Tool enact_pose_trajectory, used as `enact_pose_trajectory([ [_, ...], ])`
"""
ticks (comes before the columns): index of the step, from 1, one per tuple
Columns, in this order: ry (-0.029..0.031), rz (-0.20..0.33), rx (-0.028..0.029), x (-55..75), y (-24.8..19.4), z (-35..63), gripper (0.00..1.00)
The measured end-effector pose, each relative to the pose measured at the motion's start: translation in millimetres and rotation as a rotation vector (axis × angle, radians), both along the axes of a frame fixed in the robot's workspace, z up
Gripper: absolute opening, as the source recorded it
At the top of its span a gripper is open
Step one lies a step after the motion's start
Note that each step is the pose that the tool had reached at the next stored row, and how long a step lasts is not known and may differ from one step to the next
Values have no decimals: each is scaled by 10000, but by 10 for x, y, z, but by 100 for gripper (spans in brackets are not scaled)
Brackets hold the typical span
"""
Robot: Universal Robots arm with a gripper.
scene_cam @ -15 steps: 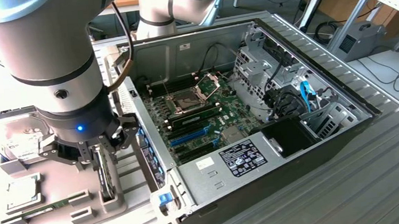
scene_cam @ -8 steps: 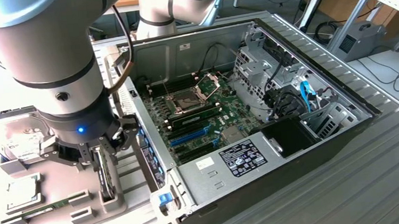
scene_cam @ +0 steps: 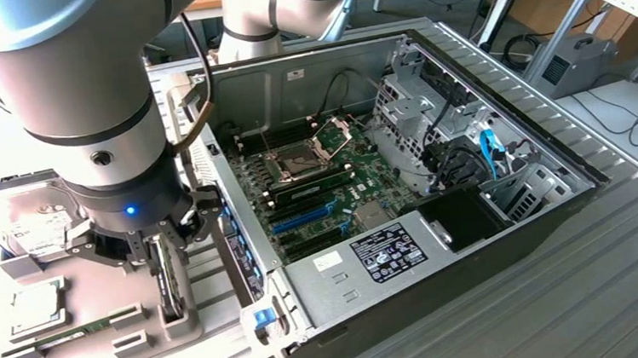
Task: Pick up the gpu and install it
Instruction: 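Pick up the gpu and move the gpu toward the slot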
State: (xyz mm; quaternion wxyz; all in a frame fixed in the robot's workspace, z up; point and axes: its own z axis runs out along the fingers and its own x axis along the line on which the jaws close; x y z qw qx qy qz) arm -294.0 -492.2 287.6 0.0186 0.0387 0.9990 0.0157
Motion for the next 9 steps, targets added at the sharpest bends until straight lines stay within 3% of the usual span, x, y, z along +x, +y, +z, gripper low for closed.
enact_pose_trajectory([
  [9, 0, 0, 0, 0, 0, -37, 36],
])
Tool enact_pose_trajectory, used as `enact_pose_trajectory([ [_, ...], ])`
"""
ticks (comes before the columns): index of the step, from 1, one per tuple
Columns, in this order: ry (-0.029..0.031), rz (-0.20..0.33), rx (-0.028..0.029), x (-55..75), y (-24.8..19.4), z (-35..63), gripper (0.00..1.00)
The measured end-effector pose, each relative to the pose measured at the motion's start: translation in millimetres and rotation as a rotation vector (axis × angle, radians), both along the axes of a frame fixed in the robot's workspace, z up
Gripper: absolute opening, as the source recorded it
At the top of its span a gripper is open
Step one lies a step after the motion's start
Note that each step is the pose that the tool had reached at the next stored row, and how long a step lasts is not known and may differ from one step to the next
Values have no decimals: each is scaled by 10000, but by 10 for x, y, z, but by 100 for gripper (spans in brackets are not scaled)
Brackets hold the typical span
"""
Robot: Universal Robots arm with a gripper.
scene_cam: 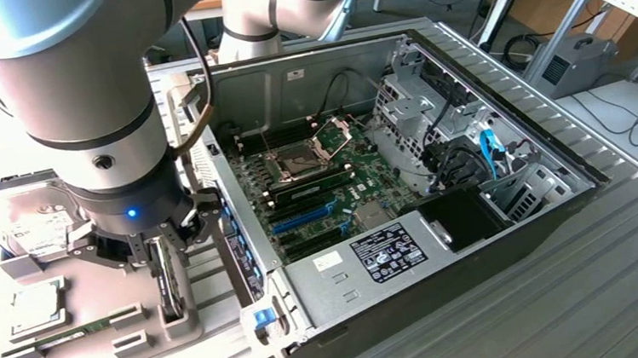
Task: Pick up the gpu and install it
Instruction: 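Pick up the gpu and move the gpu toward the slot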
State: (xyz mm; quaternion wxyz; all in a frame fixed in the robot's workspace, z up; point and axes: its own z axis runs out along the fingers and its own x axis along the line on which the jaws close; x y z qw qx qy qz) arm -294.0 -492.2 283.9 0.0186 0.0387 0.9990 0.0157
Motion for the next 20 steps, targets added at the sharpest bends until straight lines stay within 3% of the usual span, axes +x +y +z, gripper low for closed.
enact_pose_trajectory([
  [20, 0, 0, 0, 0, 0, -77, 36],
])
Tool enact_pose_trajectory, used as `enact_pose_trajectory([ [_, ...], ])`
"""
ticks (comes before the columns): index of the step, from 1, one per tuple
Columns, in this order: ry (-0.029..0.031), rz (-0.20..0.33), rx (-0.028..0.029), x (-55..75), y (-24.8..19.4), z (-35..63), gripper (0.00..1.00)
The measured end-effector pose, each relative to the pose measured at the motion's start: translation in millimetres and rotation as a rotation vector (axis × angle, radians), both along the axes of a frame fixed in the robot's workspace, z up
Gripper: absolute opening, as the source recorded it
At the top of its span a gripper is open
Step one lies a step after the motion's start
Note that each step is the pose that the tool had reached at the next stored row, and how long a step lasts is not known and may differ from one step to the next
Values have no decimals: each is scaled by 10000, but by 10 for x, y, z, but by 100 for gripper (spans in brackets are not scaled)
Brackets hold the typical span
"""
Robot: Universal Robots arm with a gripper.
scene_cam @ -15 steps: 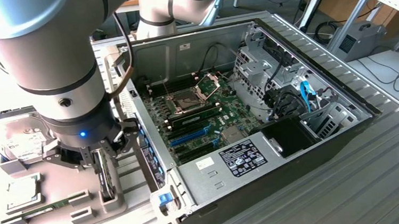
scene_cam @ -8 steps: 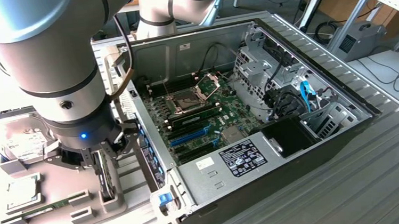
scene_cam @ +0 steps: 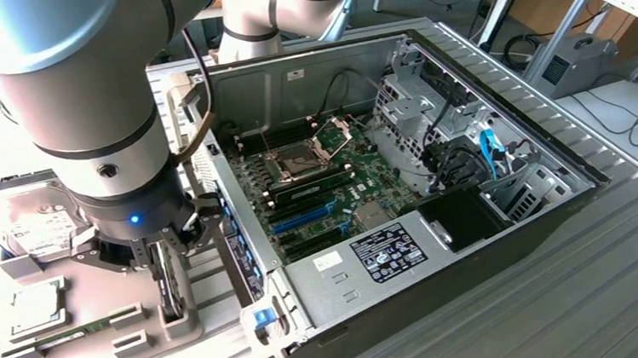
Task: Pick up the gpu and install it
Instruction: 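Pick up the gpu and move the gpu toward the slot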
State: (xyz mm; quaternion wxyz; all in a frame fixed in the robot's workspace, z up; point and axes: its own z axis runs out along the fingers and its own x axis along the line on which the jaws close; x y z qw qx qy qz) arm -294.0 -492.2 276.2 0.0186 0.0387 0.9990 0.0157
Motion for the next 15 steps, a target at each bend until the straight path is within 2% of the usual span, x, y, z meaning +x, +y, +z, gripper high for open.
enact_pose_trajectory([
  [11, 0, -1, -2, 0, 1, -36, 36],
  [15, 0, 0, -17, 0, 20, -45, 36],
])
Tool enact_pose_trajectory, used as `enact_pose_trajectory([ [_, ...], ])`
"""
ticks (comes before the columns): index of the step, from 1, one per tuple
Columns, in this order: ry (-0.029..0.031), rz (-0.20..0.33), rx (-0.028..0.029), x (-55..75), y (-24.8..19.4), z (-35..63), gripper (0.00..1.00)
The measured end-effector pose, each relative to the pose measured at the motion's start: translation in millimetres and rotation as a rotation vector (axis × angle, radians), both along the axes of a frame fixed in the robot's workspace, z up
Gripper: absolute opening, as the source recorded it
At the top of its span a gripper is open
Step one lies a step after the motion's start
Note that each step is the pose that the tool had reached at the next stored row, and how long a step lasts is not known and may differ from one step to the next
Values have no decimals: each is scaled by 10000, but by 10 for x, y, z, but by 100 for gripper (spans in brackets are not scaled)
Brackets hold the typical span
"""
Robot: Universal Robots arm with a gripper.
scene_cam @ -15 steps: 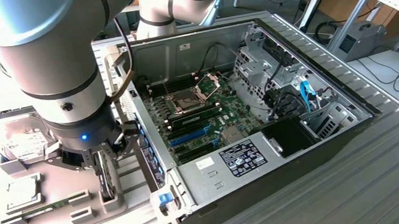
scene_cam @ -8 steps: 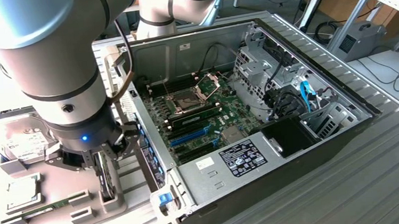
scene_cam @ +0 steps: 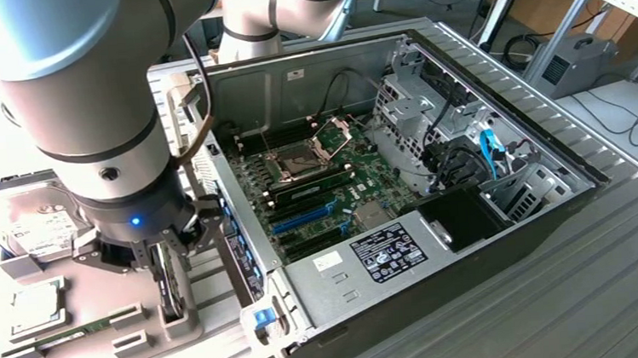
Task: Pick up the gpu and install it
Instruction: 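Pick up the gpu and move the gpu toward the slot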
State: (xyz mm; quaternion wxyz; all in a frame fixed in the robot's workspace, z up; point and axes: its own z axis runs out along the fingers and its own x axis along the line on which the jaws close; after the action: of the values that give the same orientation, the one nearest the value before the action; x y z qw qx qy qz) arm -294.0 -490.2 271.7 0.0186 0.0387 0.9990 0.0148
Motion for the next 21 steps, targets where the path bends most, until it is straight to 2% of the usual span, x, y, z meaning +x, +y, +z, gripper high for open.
enact_pose_trajectory([
  [3, 0, 0, -10, -1, 30, -5, 36],
  [7, -1, 1, -20, -6, 99, -11, 36],
  [9, -1, 0, -26, -11, 154, -15, 36],
  [11, 0, -1, -33, -20, 232, -22, 36],
  [13, -1, 0, -37, -28, 284, -26, 36],
  [16, -1, 1, -39, -43, 352, -36, 36],
  [21, 0, 0, -43, -74, 438, -56, 36],
])
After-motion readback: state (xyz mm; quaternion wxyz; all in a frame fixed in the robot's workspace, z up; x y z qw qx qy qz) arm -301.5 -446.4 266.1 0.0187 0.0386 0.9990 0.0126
